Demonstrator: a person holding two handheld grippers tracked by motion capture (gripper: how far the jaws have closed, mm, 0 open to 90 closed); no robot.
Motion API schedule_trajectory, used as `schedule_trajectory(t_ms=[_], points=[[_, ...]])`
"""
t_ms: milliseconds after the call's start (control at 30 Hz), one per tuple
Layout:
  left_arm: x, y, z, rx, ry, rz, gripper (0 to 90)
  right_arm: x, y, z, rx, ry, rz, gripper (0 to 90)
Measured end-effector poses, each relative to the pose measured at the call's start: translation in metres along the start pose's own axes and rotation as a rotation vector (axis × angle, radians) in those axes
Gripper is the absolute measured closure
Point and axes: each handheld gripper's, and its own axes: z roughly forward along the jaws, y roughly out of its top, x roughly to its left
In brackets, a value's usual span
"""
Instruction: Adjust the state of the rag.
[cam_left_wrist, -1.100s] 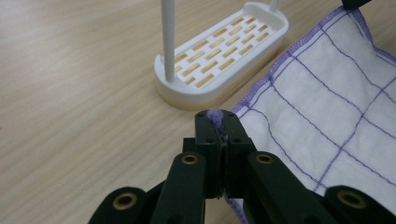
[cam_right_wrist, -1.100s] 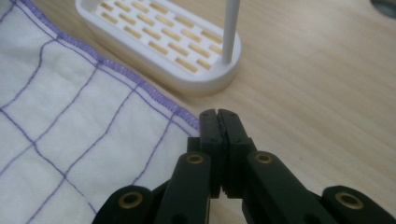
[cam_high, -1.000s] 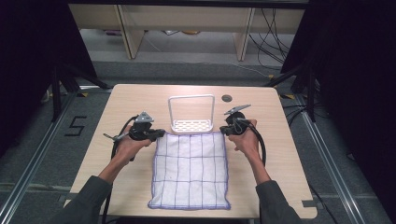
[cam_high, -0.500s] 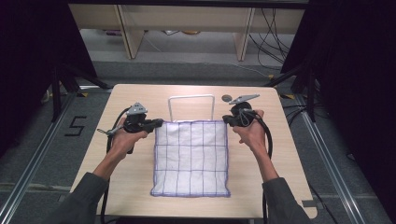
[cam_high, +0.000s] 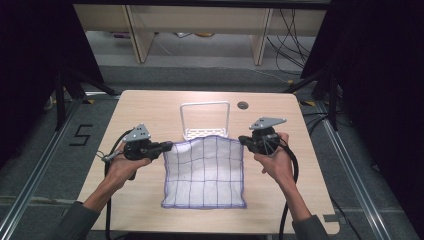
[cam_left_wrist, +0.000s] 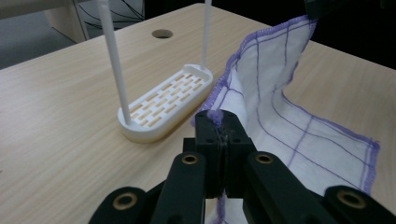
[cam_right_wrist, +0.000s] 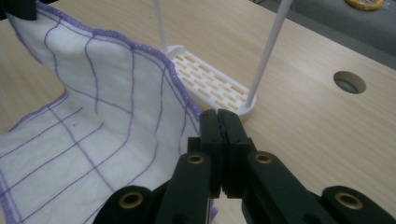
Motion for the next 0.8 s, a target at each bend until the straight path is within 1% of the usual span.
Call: schedule_trajectory(t_ms=[100, 133, 200, 233, 267, 333, 367, 400, 433, 533, 567, 600, 633, 667, 700, 733, 767, 800], points=[[-0.006, -0.007, -0.004, 0.011, -0.007, 0.006, 87.4, 0.009, -0.012, -0.007, -0.01, 0.007, -0.01, 90.0], [-0.009, -0.01, -0.005, 0.016, -0.013, 0.008, 87.4, 0.011, -0.015, -0.008, -0.005, 0.01, -0.012, 90.0], [-0.012, -0.015, -0.006, 0.024, -0.02, 0.018, 87.4, 0.012, -0.022, -0.009, -0.009, 0.016, -0.031, 90.0], [-0.014, -0.017, -0.006, 0.025, -0.023, 0.018, 87.4, 0.013, -0.026, -0.01, -0.011, 0.017, -0.028, 90.0], [-0.016, -0.02, -0.007, 0.024, -0.036, 0.019, 87.3, 0.014, -0.028, -0.011, -0.008, 0.022, -0.016, 90.0], [-0.02, -0.023, -0.01, 0.029, -0.039, 0.026, 87.3, 0.016, -0.034, -0.013, -0.011, 0.028, -0.013, 90.0], [-0.022, -0.025, -0.011, 0.023, -0.041, 0.022, 87.3, 0.019, -0.039, -0.014, -0.008, 0.032, -0.004, 90.0], [-0.024, -0.028, -0.012, 0.035, -0.041, 0.031, 87.3, 0.019, -0.042, -0.015, -0.02, 0.029, -0.029, 90.0], [-0.026, -0.03, -0.013, 0.037, -0.043, 0.031, 87.3, 0.024, -0.047, -0.018, -0.016, 0.031, -0.036, 90.0], [-0.032, -0.039, -0.015, 0.059, -0.063, 0.043, 87.3, 0.035, -0.057, -0.022, 0.0, 0.043, -0.018, 90.0], [-0.035, -0.042, -0.015, 0.062, -0.064, 0.041, 87.2, 0.036, -0.06, -0.022, -0.004, 0.041, -0.047, 90.0], [-0.038, -0.046, -0.016, 0.069, -0.075, 0.045, 87.1, 0.038, -0.063, -0.023, -0.002, 0.042, -0.052, 90.0], [-0.04, -0.05, -0.016, 0.076, -0.077, 0.053, 87.0, 0.043, -0.067, -0.023, 0.013, 0.043, -0.041, 90.0], [-0.044, -0.054, -0.016, 0.085, -0.077, 0.051, 86.8, 0.043, -0.07, -0.023, 0.011, 0.046, -0.059, 90.0], [-0.046, -0.057, -0.016, 0.088, -0.084, 0.051, 86.7, 0.048, -0.074, -0.022, 0.025, 0.062, -0.036, 90.0], [-0.048, -0.062, -0.016, 0.109, -0.088, 0.062, 86.6, 0.048, -0.076, -0.021, 0.029, 0.062, -0.056, 90.0], [-0.05, -0.066, -0.015, 0.122, -0.095, 0.071, 86.4, 0.051, -0.079, -0.019, 0.041, 0.069, -0.056, 90.0], [-0.051, -0.07, -0.015, 0.131, -0.087, 0.073, 86.3, 0.053, -0.082, -0.017, 0.051, 0.076, -0.056, 90.0]])
